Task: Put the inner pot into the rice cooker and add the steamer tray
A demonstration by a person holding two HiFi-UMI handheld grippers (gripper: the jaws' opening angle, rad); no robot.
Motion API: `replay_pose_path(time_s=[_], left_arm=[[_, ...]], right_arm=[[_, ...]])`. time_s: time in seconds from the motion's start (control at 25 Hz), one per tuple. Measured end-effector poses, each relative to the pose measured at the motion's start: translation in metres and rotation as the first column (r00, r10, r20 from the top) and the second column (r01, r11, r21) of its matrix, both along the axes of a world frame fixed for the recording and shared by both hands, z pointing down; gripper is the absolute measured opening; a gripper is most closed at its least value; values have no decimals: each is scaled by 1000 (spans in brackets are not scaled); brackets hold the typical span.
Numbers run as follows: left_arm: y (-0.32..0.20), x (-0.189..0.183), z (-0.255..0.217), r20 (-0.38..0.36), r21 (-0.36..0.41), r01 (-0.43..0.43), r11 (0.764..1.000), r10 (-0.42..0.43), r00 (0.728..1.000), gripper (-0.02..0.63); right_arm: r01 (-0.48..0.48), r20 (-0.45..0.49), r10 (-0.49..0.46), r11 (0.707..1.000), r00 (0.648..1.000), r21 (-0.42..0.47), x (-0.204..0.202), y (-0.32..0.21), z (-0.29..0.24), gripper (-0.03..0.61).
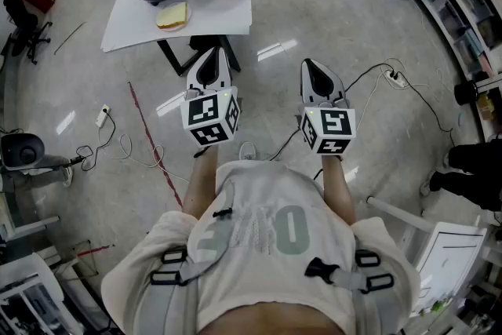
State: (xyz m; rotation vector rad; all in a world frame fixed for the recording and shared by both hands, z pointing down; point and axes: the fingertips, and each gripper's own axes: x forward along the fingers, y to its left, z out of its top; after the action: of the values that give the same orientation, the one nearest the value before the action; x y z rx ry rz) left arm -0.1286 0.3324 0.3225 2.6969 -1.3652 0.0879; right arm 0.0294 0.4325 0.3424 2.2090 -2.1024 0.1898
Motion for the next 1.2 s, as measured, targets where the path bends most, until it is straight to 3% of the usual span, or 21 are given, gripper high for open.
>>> replay_pose_path(time_s=[0.48,0.68,0.88,1.2], left_arm=[[-21,-9,2,-11,-14,-22,1000,22,1000,20],[-43,-38,5,-42,-26,-5,1000,4,999,20],[-60,-66,3,-58,-26,-9,1000,7,998,20],[-87,-78,-3,-67,0,-37,999,37,997,20]], right_arm=[[11,71,-9,1000,997,-22,-16,-17,10,8],[6,119,-2,999,993,-36,-39,-34,22,8],[10,91,-3,997,996,-75,-70,-50,42,8],[-38,56,40,999,998,-31,-73,-76,28,9]])
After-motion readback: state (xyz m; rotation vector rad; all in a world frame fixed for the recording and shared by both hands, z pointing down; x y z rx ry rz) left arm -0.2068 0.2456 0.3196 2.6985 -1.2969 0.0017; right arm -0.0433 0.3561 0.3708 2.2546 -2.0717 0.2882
